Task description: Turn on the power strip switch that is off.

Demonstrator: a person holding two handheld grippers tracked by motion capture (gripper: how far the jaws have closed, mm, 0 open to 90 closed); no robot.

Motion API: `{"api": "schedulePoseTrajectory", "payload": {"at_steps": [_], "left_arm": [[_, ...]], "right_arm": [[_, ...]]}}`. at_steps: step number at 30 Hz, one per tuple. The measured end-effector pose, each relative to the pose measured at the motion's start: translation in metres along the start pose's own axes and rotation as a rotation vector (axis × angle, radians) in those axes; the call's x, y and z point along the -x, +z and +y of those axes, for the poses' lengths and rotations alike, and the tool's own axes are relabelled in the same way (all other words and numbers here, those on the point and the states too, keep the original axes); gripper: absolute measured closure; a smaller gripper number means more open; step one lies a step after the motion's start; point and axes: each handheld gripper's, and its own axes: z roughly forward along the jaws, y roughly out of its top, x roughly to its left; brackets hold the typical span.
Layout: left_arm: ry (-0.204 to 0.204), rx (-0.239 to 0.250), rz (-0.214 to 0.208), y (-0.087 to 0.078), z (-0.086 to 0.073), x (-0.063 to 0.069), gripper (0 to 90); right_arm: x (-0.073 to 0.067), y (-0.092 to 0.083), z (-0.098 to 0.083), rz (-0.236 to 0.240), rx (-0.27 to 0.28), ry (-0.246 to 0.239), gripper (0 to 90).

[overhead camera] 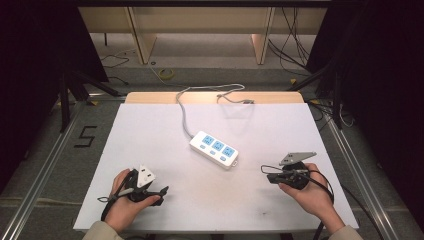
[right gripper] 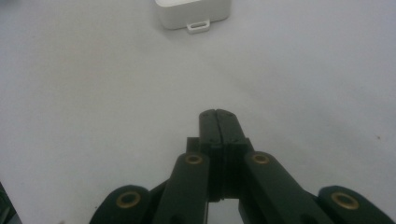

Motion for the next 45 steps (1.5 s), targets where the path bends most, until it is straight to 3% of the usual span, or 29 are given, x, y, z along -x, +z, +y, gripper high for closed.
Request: {"api": "schedulePoseTrajectory", "payload": {"at_steps": [45], "left_arm": [[0.000,-0.006,-0.003,0.002,0.001,0.000,16.7]], "right_arm": [[-0.010,0.014,0.032,0.002,-0.050,-0.032,90.0]]}}
